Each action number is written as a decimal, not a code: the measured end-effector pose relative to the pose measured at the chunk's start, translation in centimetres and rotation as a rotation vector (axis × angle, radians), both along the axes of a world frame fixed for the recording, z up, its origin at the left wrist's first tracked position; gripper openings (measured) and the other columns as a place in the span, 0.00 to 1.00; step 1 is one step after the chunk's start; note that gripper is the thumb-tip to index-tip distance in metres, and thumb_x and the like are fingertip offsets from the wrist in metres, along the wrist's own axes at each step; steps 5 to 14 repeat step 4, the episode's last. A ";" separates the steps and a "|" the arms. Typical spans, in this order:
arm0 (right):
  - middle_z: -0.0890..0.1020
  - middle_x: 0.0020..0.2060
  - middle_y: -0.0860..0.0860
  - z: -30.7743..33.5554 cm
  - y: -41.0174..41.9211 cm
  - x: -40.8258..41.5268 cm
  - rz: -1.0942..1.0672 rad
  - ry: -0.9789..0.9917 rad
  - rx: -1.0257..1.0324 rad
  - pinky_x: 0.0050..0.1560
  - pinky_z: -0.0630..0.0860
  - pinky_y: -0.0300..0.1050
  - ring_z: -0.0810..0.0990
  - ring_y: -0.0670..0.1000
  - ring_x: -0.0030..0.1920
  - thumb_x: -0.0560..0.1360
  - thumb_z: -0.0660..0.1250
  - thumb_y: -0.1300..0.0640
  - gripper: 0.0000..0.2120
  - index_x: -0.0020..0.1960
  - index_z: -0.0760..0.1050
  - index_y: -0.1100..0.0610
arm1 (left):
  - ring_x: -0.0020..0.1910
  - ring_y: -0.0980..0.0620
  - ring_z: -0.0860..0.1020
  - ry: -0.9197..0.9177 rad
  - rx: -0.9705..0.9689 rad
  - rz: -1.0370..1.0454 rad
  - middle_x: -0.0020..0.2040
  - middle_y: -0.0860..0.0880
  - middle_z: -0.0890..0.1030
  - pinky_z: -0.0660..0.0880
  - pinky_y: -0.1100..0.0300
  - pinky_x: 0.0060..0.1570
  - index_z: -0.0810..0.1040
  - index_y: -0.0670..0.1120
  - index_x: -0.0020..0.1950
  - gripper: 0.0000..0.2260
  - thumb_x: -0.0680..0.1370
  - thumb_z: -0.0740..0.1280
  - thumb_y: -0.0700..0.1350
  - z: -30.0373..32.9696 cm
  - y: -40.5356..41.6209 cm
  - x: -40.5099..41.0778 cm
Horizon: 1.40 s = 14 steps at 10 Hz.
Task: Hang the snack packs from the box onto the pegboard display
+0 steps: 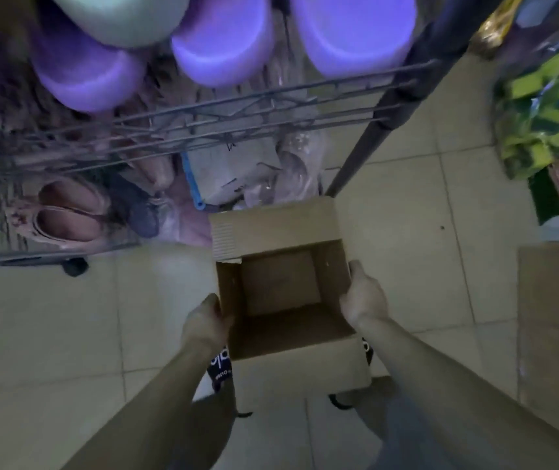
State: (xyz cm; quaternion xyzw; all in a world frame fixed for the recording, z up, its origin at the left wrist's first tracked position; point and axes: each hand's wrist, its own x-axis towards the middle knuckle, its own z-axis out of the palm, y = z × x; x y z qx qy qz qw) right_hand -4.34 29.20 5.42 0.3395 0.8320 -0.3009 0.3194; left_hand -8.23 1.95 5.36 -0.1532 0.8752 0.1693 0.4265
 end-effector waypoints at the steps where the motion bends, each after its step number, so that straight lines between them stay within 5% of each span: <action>1: 0.79 0.47 0.56 -3.9 0.2 -0.5 0.045 -0.033 -0.049 0.43 0.73 0.44 0.77 0.57 0.45 0.79 0.60 0.69 0.28 0.77 0.62 0.56 | 0.44 0.42 0.77 0.013 -0.017 0.050 0.45 0.45 0.78 0.69 0.55 0.41 0.71 0.44 0.51 0.07 0.82 0.67 0.45 -3.9 0.0 0.5; 3: 0.75 0.72 0.57 -6.2 -0.1 -0.3 0.033 -0.118 -0.202 0.65 0.76 0.43 0.79 0.57 0.65 0.82 0.59 0.66 0.35 0.84 0.52 0.50 | 0.44 0.41 0.76 0.017 -0.014 0.202 0.47 0.40 0.80 0.71 0.53 0.42 0.70 0.42 0.52 0.08 0.83 0.65 0.45 -6.4 -0.7 -0.2; 4: 0.77 0.69 0.57 -3.4 0.3 -0.3 0.036 -0.117 -0.272 0.59 0.76 0.41 0.79 0.55 0.59 0.83 0.59 0.60 0.32 0.84 0.52 0.48 | 0.54 0.40 0.79 -0.063 0.035 0.285 0.62 0.37 0.81 0.72 0.54 0.49 0.71 0.42 0.67 0.17 0.82 0.67 0.49 -3.8 -1.9 -0.4; 14: 0.77 0.69 0.57 -3.4 0.3 -0.3 0.036 -0.117 -0.272 0.59 0.76 0.41 0.79 0.55 0.59 0.83 0.59 0.60 0.32 0.84 0.52 0.48 | 0.54 0.40 0.79 -0.063 0.035 0.285 0.62 0.37 0.81 0.72 0.54 0.49 0.71 0.42 0.67 0.17 0.82 0.67 0.49 -3.8 -1.9 -0.4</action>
